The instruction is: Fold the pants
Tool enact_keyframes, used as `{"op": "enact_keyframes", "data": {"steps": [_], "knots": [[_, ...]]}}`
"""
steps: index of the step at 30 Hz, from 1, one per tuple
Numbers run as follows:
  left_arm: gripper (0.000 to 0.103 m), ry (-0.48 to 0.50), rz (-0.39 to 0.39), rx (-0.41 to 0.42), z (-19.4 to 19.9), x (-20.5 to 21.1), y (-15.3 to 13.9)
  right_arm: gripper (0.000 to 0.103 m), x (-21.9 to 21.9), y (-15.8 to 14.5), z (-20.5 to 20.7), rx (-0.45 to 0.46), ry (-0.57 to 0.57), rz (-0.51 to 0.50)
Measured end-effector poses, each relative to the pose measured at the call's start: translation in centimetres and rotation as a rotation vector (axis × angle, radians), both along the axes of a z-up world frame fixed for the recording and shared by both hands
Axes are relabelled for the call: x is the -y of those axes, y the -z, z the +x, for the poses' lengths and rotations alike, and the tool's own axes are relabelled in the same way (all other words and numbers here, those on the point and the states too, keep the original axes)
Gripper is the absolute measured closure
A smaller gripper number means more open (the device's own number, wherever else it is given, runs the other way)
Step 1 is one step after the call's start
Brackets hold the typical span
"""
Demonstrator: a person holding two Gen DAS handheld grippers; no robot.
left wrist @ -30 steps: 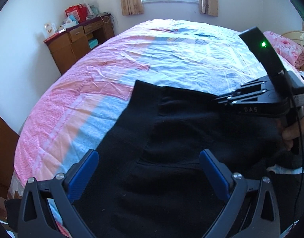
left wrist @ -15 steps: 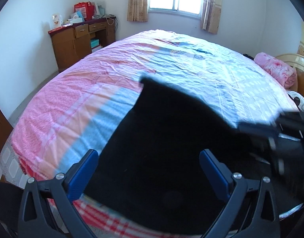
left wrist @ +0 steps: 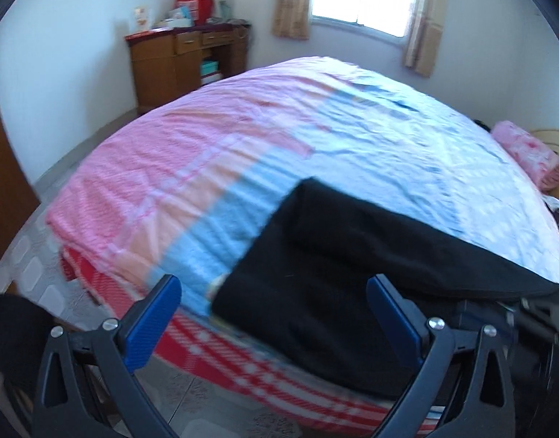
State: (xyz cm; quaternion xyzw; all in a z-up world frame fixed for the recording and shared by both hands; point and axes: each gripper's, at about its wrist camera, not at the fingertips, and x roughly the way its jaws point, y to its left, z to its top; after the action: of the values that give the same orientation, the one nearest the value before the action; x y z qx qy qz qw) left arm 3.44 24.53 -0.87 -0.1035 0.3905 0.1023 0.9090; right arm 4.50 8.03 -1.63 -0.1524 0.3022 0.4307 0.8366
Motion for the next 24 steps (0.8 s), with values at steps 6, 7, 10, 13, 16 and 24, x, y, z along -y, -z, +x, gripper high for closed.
{"op": "enact_keyframes", "data": {"steps": [6, 7, 10, 13, 16, 24], "knots": [[0.000, 0.084, -0.025, -0.033, 2.6, 2.9, 1.0, 0.040, 6.9, 0.0, 3.9, -0.203, 0.239, 0.215], [0.001, 0.083, -0.041, -0.039, 3.1, 2.8, 1.2, 0.035, 7.8, 0.2, 4.0, -0.222, 0.264, 0.252], [0.014, 0.070, -0.122, -0.043, 4.3, 2.4, 1.7, 0.035, 9.4, 0.5, 3.6, -0.239, 0.318, 0.301], [0.022, 0.075, -0.202, -0.042, 4.9, 2.3, 2.4, 0.035, 10.4, 1.1, 3.3, -0.244, 0.372, 0.337], [0.028, 0.079, -0.190, -0.048, 5.2, 2.8, 2.9, 0.035, 10.5, 2.4, 3.6, -0.285, 0.377, 0.341], [0.028, 0.045, -0.284, 0.003, 6.5, 1.3, 2.8, 0.035, 10.5, 5.0, 3.7, -0.333, 0.356, 0.335]]}}
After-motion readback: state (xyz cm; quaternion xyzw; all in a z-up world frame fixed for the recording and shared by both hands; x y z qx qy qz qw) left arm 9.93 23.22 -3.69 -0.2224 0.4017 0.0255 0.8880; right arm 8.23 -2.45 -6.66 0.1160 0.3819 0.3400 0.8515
